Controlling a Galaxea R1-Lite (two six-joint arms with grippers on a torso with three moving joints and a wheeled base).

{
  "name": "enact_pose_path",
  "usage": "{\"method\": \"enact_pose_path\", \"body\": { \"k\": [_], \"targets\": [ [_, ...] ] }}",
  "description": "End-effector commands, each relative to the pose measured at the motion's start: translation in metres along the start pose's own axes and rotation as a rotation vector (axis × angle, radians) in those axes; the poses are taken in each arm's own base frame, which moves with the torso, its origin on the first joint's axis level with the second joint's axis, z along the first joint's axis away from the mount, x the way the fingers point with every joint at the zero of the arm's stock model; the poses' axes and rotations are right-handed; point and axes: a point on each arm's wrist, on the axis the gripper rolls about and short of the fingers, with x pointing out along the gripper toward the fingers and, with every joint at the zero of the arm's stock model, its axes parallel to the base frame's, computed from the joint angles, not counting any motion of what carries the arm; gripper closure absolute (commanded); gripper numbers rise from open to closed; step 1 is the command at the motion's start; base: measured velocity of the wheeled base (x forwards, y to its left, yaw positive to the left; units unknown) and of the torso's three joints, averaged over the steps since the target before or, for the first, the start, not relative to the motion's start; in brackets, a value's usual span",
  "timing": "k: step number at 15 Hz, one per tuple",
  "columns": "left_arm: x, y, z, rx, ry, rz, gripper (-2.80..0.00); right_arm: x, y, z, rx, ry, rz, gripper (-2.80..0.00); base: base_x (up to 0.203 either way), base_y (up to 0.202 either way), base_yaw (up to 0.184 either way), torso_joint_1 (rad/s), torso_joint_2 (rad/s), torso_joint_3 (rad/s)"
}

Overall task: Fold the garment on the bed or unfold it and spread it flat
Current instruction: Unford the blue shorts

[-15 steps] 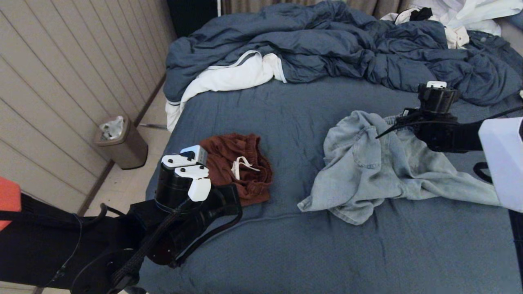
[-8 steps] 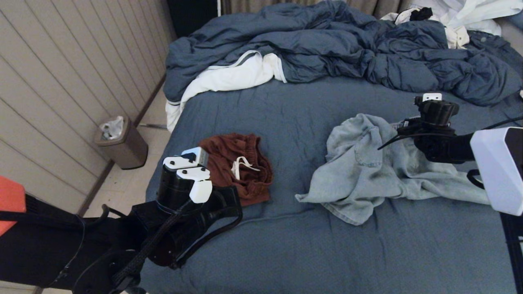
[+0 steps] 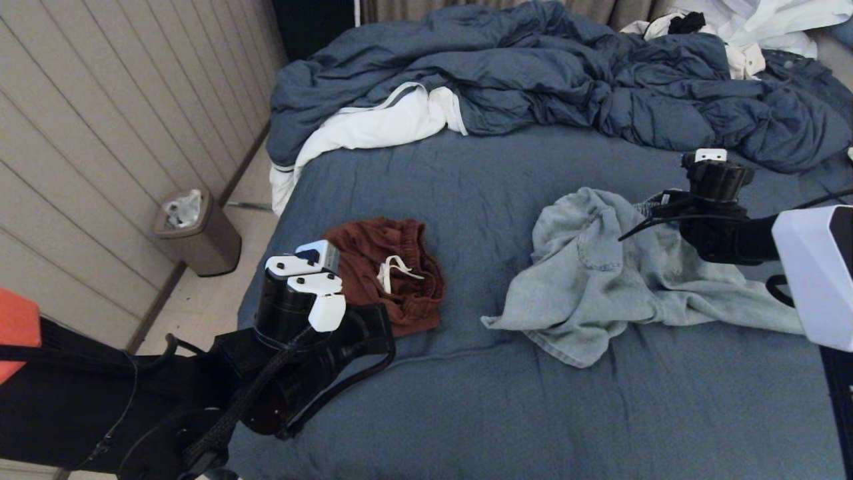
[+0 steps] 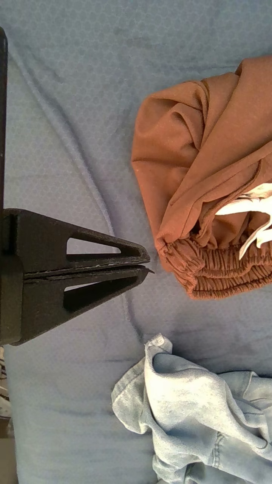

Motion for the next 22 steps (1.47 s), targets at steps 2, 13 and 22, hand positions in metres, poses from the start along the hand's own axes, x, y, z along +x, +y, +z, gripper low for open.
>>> {"method": "enact_pose_path", "body": {
  "k": [2,13,22],
  "targets": [
    [-0.001,0.0,0.002,-0.007,-0.009,0.0,0.0,-0.008,-0.001,0.02,0.054,-0.035,0.005,-2.8,0.0,0.0,0.0,0.0,0.0,0.0],
    [-0.007,-0.001,0.007,-0.013,-0.029,-0.009,0.0,-0.13,-0.013,0.074,0.038,0.542,0.55,0.0,0.0,0.0,0.0,0.0,0.0,0.0],
    [-0.003,0.001,-0.001,-0.002,-0.003,-0.002,0.0,-0.201,-0.018,0.017,-0.374,0.893,0.928,0.0,0.0,0.0,0.0,0.0,0.0,0.0]
  ]
}}
